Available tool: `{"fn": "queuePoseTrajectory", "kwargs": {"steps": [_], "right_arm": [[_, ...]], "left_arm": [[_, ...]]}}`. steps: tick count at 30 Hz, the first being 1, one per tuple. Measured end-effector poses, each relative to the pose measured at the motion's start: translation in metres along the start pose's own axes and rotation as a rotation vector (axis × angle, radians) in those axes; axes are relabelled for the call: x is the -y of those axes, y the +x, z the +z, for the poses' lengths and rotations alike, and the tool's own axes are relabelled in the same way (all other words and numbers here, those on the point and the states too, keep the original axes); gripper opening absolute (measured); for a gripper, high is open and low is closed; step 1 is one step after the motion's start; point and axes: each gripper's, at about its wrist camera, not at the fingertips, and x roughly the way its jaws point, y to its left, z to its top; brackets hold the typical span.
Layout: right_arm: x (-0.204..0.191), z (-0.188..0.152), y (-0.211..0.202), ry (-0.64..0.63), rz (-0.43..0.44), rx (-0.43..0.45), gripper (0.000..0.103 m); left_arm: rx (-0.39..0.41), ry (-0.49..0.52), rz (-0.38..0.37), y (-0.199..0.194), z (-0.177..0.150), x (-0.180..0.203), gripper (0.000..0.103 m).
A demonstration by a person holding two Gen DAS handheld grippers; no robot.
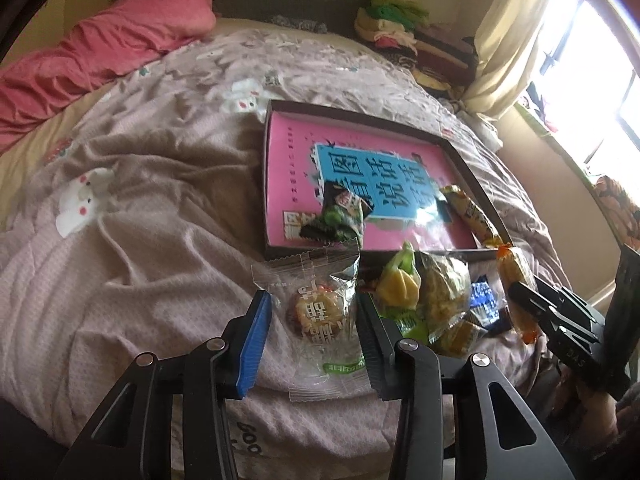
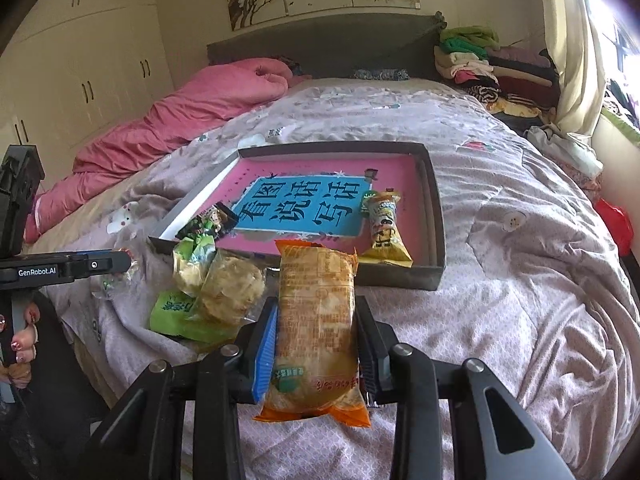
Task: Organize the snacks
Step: 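Close right gripper on bread bag while left closes on cookie bag, then carry bread bag with right gripper while left carries cookie bag over tray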
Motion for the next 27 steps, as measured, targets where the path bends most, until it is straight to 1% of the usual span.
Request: {"fn": "queuePoseTrajectory", "kwargs": {"steps": [4,14,21,27], "right_arm": [[0.005,0.002,-0.003,0.028,0.01,0.019,0.036],[0.019,0.016,-0.002,0.077,0.002,0.057,0.036],[0.023,0.022,-0.003,0.084,-0.017,0.081,0.036],[0.027,0.028,-0.001,0.091,-0.025,0.094,0.036]], "left_arm": [[0.017,-0.001,0.009,-0.002,0.003,-0.001,0.044],[0.058,0.018,0.029,-0.005,0.012,0.004,0.044],[0.074,0.016,0.031,-0.004,0.02,0.007,0.044],[0.106,0.026,0.033,-0.002,0.032,0.015,0.044]]}}
